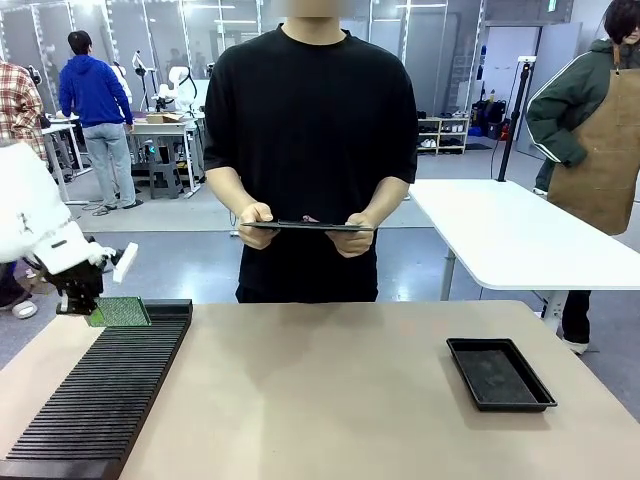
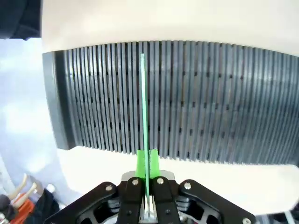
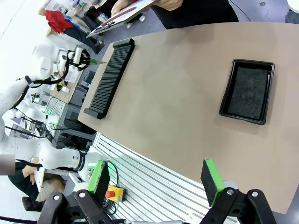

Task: Inspect the PCB.
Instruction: Pick up the Blank PCB and present it to the human.

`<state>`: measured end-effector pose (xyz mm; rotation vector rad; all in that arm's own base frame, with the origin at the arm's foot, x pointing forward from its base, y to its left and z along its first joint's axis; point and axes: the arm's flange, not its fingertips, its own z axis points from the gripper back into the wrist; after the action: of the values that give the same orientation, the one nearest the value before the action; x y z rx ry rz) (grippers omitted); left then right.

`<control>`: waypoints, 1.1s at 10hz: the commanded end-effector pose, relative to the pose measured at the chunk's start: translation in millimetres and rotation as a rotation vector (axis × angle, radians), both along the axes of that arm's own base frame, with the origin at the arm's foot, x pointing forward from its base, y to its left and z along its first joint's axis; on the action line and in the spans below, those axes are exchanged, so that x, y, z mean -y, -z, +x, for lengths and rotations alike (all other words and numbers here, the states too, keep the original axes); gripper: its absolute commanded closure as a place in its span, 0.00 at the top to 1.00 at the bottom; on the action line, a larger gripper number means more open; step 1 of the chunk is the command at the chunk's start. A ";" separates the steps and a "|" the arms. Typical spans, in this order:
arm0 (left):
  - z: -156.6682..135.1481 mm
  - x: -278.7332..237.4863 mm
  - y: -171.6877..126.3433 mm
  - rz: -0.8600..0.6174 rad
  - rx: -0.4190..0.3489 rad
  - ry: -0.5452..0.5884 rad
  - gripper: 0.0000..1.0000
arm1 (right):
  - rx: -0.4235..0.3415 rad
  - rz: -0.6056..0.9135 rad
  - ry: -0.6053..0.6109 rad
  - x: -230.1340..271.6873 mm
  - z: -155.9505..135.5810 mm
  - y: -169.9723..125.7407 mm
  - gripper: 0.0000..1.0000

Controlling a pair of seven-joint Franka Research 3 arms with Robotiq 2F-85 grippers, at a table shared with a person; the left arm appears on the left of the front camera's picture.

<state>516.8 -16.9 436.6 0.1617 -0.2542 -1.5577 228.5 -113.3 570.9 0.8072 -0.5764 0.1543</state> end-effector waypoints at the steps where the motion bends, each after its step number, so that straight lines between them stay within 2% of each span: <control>1: -28.2 2.3 -30.6 -0.191 -0.086 -0.041 0.02 | 0.019 0.002 -0.012 0.1 -0.2 -1.1 1.00; 2: -30.9 4.2 -37.1 -0.224 -0.080 -0.081 0.02 | 0.019 0.002 -0.012 0.1 -0.2 -1.1 1.00; 3: -32.0 8.3 -45.4 -0.384 -0.175 -0.138 0.02 | 0.019 0.002 -0.012 0.1 -0.2 -1.1 1.00; 5: -19.2 11.1 -42.6 -0.750 -0.299 -0.251 0.02 | 0.019 0.002 -0.012 0.1 -0.2 -1.1 1.00; 7: 2.7 6.6 -11.6 -1.086 -0.452 -0.350 0.02 | 0.019 0.002 -0.012 0.1 -0.2 -1.1 1.00; 8: 13.4 14.5 10.2 -1.155 -0.548 -0.334 0.02 | 0.019 0.002 -0.012 0.1 -0.2 -1.1 1.00; 9: 19.7 16.8 25.8 -1.244 -0.596 -0.347 0.02 | 0.019 0.002 -0.012 0.1 -0.2 -1.1 1.00; 10: 25.6 18.5 40.2 -1.298 -0.652 -0.428 0.02 | 0.019 0.002 -0.012 0.1 -0.2 -1.1 1.00; 11: 34.3 21.7 58.2 -1.359 -0.800 -0.522 0.02 | 0.019 0.002 -0.012 0.1 -0.2 -1.1 1.00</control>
<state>534.5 -37.1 376.2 -1.2304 -0.5657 -0.7183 228.1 -113.1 571.5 0.8065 -0.5771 0.1541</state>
